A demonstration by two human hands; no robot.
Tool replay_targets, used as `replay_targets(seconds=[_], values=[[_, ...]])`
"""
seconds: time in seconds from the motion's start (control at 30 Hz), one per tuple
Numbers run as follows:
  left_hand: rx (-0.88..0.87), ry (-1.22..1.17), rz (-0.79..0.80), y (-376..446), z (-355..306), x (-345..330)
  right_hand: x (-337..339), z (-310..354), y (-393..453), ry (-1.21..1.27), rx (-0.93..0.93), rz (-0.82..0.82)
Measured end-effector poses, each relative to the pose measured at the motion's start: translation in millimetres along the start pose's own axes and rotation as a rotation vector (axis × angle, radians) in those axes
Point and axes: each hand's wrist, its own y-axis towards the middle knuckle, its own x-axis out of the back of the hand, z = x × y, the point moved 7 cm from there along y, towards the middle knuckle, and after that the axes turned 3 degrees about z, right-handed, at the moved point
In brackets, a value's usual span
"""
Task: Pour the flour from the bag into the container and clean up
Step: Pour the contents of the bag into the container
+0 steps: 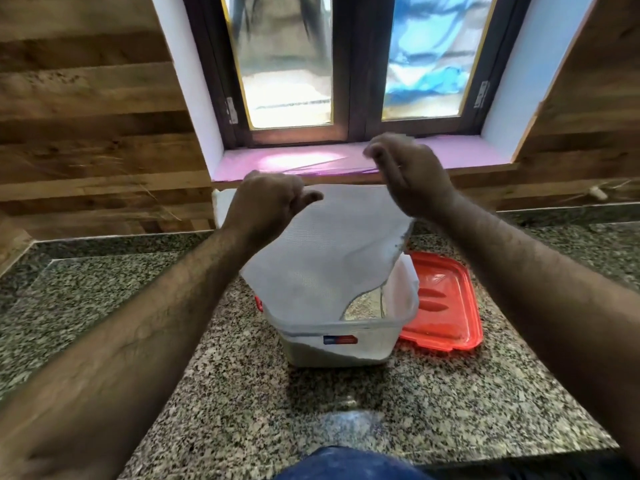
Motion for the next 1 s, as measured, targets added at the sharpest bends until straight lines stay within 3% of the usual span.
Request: replay_targets(seconds=[0.1, 0.13, 0.2, 0.27, 0.37, 0.5, 0.6, 0.7, 0.87, 1.0], values=[[0.026, -0.074, 0.012, 3.8, 13.7, 2.1, 28.8, -28.4, -21.8, 0.048, -0.207, -0.301], [0.032, -0.089, 0.009, 5.5, 17.2, 3.7, 26.1, -35.6, -28.3, 0.106, -0.295, -0.264], [0.049, -0.110, 0.018, 9.1, 22.3, 4.3, 2.4, -41.4, -38.6, 0.280, -0.402, 0.021], [0.051, -0.125, 0.030, 11.5, 22.7, 3.3, -11.9, -44.3, -48.7, 0.230, -0.356, 0.179], [0.029, -0.140, 0.043, 14.4, 20.6, 1.9, -3.2, -48.0, -51.7, 0.008, -0.217, -0.021], [0.013, -0.132, 0.049, 17.2, 19.2, 1.9, -11.8, -35.4, -52.5, -0.032, -0.116, 0.094], [-0.001, -0.124, 0.047, 19.7, 17.6, 1.4, -8.9, -36.5, -52.9, -0.117, -0.059, 0.024], [-0.027, -0.125, 0.057, 20.6, 15.4, -1.4, -19.3, -35.6, -52.3, -0.106, -0.022, 0.152], [-0.066, -0.114, 0.055, 23.8, 9.0, -1.0, -5.9, -33.2, -54.8, -0.133, 0.036, -0.062], [-0.097, -0.095, 0.079, 26.1, 5.3, -3.9, -21.0, -32.1, -54.9, -0.101, 0.066, 0.144]])
